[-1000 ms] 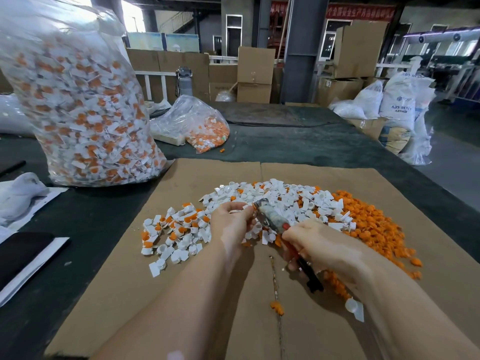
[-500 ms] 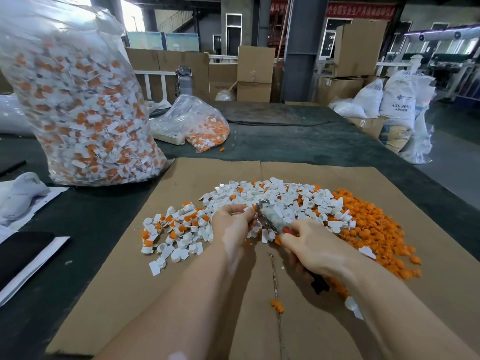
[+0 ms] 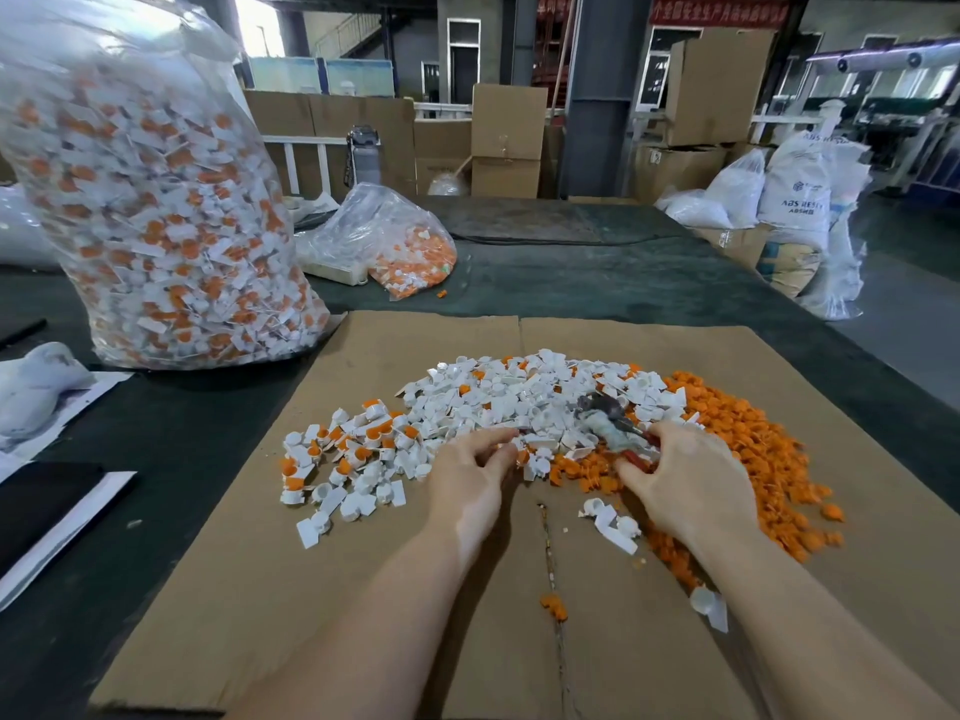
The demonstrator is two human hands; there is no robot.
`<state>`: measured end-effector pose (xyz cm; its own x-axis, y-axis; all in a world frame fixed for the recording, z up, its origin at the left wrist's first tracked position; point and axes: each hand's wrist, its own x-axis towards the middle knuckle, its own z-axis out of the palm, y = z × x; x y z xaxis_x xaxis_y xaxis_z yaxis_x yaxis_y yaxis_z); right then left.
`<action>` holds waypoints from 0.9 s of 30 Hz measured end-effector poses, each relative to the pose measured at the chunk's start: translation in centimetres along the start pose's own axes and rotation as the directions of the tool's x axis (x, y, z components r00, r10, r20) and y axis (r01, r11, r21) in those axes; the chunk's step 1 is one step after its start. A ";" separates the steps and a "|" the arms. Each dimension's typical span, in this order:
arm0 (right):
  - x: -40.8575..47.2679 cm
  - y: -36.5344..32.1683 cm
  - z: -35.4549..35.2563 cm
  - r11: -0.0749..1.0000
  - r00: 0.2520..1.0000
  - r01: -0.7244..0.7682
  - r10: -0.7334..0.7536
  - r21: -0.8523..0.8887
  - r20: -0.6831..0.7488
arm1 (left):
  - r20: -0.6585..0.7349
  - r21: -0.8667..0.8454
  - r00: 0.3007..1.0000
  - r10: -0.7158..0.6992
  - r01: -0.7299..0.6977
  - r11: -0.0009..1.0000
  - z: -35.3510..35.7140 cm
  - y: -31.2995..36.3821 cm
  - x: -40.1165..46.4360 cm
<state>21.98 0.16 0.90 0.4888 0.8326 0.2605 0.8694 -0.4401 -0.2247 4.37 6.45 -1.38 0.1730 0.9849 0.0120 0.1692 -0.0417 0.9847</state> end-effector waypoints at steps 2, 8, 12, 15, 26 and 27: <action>0.2 0.5 0.6 0.996 1.000 0.013 -0.015 -0.088 -0.017 | 0.014 0.080 1.000 0.025 -0.026 0.996 0.1 -0.1 -0.1; -0.6 -0.3 1.0 0.976 0.990 0.061 -0.086 -0.209 -0.112 | 0.036 0.156 0.997 0.062 -0.067 0.986 0.2 -0.3 0.2; -2.4 -3.3 1.6 0.881 0.880 0.434 -0.369 0.190 -0.298 | 0.041 0.114 0.997 0.063 -0.068 0.991 0.3 -0.1 0.2; -3.5 -4.7 2.4 0.795 0.852 0.512 -0.422 0.324 -0.310 | 0.062 0.125 0.994 0.085 -0.093 0.988 0.2 0.1 0.0; -4.3 -4.6 3.1 0.787 0.944 0.310 -0.187 0.533 -0.273 | 0.178 0.246 0.955 0.238 -0.277 0.929 0.1 -0.7 -0.7; -4.3 -4.5 3.0 0.786 0.945 0.304 -0.175 0.539 -0.278 | 0.173 0.252 0.954 0.244 -0.282 0.926 0.1 -0.8 -0.8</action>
<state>15.74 -0.43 -2.06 0.3295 0.7702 0.5462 0.7927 0.0886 -0.6031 4.19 5.72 -2.16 0.3743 0.9005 0.2213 0.3527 -0.3590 0.8641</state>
